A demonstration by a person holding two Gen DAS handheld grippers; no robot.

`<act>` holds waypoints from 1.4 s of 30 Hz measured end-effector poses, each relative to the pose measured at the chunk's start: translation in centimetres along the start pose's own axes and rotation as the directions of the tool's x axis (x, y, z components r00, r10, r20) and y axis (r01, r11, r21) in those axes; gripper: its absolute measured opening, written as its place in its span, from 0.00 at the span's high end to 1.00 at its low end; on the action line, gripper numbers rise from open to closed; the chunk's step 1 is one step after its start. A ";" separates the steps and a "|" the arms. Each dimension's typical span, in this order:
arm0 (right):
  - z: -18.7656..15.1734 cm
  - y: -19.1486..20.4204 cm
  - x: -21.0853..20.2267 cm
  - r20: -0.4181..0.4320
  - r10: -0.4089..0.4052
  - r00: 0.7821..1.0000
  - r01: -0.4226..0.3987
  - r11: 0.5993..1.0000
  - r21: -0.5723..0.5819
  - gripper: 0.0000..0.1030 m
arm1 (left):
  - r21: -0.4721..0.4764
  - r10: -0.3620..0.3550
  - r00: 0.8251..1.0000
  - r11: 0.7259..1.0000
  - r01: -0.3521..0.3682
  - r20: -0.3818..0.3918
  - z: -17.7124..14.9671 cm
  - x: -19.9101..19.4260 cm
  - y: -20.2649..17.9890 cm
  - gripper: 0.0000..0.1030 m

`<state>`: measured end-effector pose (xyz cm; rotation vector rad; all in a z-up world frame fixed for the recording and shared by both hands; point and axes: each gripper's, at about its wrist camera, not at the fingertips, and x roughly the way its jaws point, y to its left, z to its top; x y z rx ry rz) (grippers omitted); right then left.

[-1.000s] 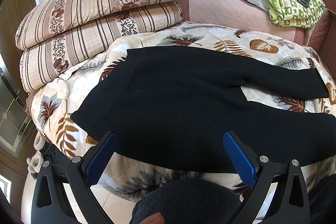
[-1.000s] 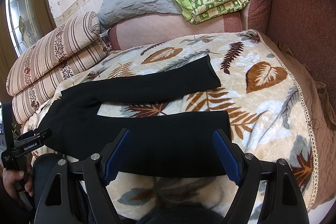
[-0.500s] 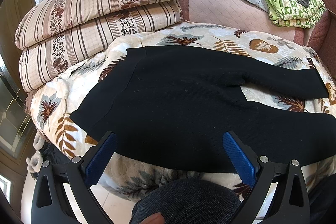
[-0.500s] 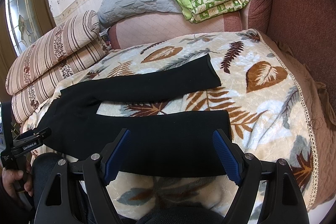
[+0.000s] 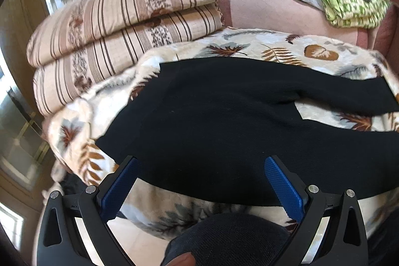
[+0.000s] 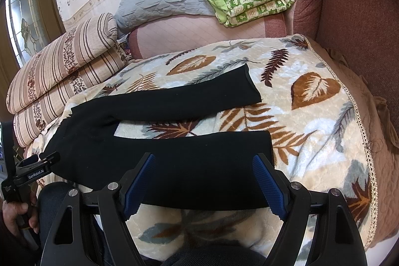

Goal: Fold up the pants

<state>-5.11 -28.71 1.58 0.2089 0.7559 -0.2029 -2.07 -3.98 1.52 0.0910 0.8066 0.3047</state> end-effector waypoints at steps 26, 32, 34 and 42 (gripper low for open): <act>-0.3 -0.7 -0.1 0.012 0.009 1.000 -0.009 1.000 0.017 0.21 | 0.087 0.073 0.994 0.993 -0.080 0.078 -1.2 -1.1 -2.0 0.01; -0.3 -0.7 -0.1 0.012 0.009 1.000 -0.009 1.000 0.017 0.21 | 0.087 0.072 0.994 0.993 -0.079 0.077 -1.1 -1.0 -1.8 0.01; -0.3 -0.7 -0.1 0.010 0.008 1.000 -0.008 1.000 0.020 0.21 | 0.086 0.072 0.995 0.993 -0.078 0.076 -1.1 -1.0 -1.8 0.01; -0.3 -0.7 0.0 0.009 0.007 1.000 -0.007 1.000 0.019 0.21 | 0.078 0.061 0.996 0.995 -0.066 0.066 -0.7 -0.9 -1.5 0.01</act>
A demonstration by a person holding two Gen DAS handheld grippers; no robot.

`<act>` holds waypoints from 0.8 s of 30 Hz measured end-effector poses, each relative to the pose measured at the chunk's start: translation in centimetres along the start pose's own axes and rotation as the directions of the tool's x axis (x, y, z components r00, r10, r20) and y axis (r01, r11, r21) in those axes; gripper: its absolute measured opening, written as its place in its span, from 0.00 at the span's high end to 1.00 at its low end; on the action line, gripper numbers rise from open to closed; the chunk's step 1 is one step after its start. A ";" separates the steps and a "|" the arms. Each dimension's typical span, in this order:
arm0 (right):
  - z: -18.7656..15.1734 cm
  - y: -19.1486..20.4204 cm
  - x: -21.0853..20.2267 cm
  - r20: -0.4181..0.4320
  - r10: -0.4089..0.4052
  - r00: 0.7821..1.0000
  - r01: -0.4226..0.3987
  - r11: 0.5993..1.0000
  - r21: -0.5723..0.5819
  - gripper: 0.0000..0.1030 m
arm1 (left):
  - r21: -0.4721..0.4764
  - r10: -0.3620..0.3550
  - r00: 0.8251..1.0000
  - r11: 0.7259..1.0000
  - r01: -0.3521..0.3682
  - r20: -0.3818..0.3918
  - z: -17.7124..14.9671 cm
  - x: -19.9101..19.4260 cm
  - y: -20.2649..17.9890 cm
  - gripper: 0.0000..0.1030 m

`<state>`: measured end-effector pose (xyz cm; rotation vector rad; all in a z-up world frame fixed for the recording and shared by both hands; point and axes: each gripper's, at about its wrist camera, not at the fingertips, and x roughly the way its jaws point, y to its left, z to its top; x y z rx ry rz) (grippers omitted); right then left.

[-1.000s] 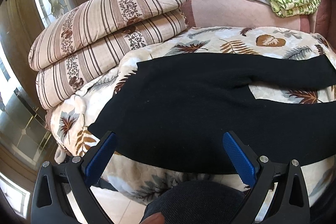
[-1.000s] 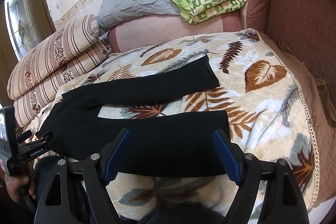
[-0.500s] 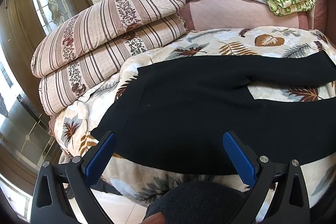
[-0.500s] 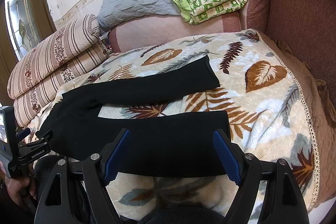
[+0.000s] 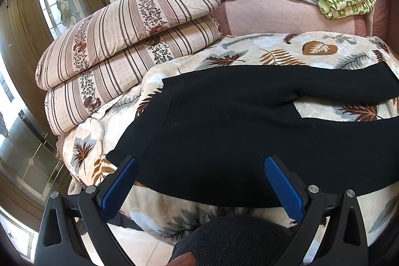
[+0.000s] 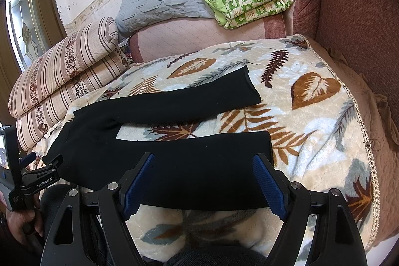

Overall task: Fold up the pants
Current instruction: 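Grasp the black pants waistband with the left gripper while the right gripper grasps the waistband too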

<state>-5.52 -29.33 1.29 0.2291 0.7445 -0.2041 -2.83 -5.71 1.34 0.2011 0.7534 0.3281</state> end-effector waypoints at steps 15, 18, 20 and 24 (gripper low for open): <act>4.3 3.1 -6.1 0.318 -0.142 0.937 0.177 0.981 -0.084 0.00 | -0.254 -0.250 0.931 0.914 0.318 0.265 3.0 -1.4 13.1 0.01; 5.6 5.0 -6.0 0.364 -0.168 0.916 0.248 0.951 -0.185 0.00 | -0.236 -0.240 0.925 0.920 0.314 0.295 3.2 -0.3 14.5 0.00; 6.1 5.9 -5.7 0.367 -0.130 0.921 0.222 0.950 -0.220 0.00 | -0.244 -0.308 0.921 0.899 0.364 0.238 3.3 2.0 15.2 0.01; 7.0 7.0 -3.2 0.331 -0.118 0.936 0.200 0.953 -0.226 0.00 | -0.337 -0.427 0.897 0.833 0.440 0.116 3.8 7.7 17.5 0.01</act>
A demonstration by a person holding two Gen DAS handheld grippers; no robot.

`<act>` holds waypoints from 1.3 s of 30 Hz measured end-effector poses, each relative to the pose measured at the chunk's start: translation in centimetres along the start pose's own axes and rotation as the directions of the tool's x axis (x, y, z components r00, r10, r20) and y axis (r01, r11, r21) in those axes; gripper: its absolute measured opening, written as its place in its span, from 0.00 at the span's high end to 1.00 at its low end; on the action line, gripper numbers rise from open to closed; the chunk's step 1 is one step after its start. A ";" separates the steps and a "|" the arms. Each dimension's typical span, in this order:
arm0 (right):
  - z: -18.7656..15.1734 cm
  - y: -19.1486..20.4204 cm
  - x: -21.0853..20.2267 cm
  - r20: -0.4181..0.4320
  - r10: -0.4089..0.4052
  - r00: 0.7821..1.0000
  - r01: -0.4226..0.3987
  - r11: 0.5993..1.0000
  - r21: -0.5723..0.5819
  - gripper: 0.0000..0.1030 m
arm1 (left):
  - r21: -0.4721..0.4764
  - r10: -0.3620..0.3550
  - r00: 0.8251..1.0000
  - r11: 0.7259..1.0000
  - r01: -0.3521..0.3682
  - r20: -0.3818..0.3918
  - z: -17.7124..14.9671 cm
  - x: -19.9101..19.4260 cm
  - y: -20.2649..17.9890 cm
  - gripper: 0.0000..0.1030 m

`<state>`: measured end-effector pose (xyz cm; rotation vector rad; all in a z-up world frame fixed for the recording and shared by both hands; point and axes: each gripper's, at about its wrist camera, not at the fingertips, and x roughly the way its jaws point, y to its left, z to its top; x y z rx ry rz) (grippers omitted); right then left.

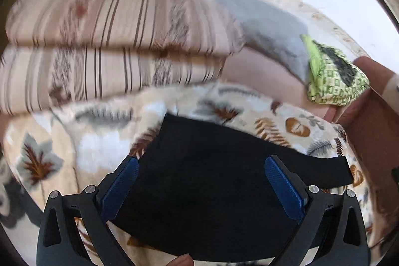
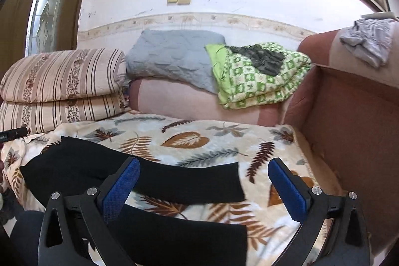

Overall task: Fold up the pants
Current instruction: 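Grasp the black pants waistband with the left gripper while the right gripper grasps the waistband too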

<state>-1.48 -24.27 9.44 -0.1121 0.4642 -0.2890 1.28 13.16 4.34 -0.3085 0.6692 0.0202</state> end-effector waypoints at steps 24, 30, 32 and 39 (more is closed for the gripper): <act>-8.4 -4.4 15.9 -0.365 0.252 0.896 -0.049 0.874 0.483 0.18 | 0.392 -0.122 0.930 0.882 0.262 -0.347 9.8 23.2 2.4 0.15; -8.3 -4.0 16.0 -0.365 0.260 0.894 -0.066 0.881 0.468 0.18 | 0.421 -0.090 0.931 0.873 0.244 -0.353 10.2 26.1 3.3 0.21; -8.3 -3.8 16.1 -0.367 0.261 0.893 -0.068 0.883 0.464 0.18 | 0.428 -0.101 0.916 0.860 0.276 -0.388 10.0 27.1 3.4 0.21; -8.6 -3.9 16.5 -0.377 0.255 0.891 -0.056 0.883 0.466 0.18 | 0.368 -0.150 0.878 0.866 0.339 -0.455 10.8 28.5 4.2 0.74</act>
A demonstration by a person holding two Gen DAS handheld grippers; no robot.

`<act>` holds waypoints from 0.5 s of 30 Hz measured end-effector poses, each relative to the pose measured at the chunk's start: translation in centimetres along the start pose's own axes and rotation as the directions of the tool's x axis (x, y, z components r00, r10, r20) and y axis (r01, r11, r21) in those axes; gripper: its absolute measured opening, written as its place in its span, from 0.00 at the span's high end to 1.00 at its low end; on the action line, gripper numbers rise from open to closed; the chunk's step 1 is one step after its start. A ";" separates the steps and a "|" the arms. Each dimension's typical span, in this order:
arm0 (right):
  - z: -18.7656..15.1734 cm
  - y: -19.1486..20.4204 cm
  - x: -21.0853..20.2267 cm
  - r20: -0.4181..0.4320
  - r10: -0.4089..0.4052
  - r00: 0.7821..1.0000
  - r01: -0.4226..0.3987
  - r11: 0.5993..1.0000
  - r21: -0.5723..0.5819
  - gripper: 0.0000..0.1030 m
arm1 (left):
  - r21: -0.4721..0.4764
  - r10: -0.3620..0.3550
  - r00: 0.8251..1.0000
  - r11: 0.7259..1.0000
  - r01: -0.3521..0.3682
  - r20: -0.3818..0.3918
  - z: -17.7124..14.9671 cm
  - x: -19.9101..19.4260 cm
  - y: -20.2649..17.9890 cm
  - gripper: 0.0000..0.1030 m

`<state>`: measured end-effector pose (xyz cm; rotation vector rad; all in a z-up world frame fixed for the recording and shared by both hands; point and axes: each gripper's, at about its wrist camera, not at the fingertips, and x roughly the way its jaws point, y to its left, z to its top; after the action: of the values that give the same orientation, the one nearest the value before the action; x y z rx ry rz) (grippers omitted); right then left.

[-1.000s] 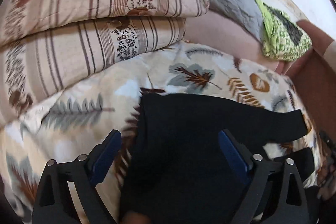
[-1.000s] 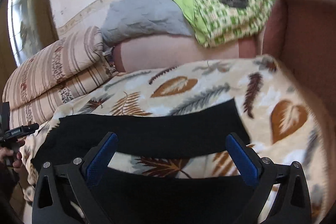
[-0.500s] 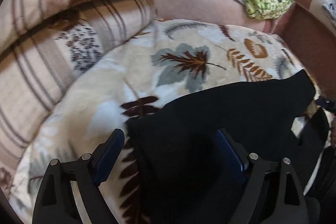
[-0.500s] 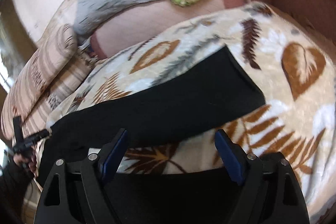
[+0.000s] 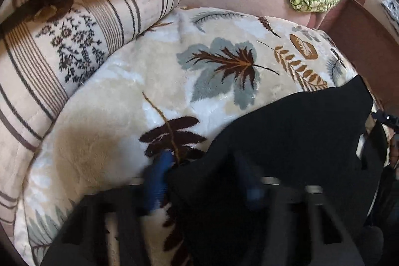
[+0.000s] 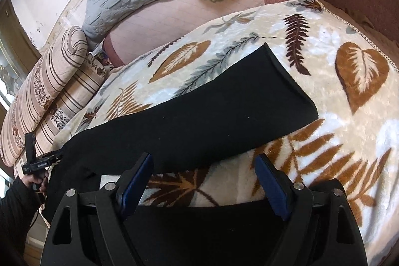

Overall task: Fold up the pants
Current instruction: 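Grasp the black pants waistband with the left gripper while the right gripper grasps the waistband too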

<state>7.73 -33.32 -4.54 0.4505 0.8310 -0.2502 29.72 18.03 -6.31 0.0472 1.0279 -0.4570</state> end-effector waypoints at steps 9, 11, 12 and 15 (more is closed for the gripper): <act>0.7 -1.8 -4.8 0.228 0.090 0.969 -0.107 0.992 0.064 0.18 | 0.062 0.150 0.980 0.985 -0.159 0.128 -0.3 -6.1 -4.3 0.91; 2.5 -3.3 -5.5 0.229 0.082 0.970 -0.103 0.991 0.080 0.18 | 0.045 0.189 0.967 0.979 -0.199 0.171 -0.2 -7.9 -5.8 0.92; 4.1 -4.0 -5.5 0.206 0.074 0.976 -0.090 0.993 0.070 0.18 | 0.043 0.199 0.962 0.977 -0.210 0.184 -0.3 -8.6 -6.5 0.92; 9.2 -6.5 -4.8 0.115 0.098 0.989 -0.109 0.990 0.093 0.18 | 0.030 0.252 0.950 0.965 -0.262 0.186 -0.5 -9.4 -8.3 0.92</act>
<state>8.10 -43.23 2.70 0.5666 0.6874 -0.2185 22.02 13.92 2.73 0.1833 0.8165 -0.2457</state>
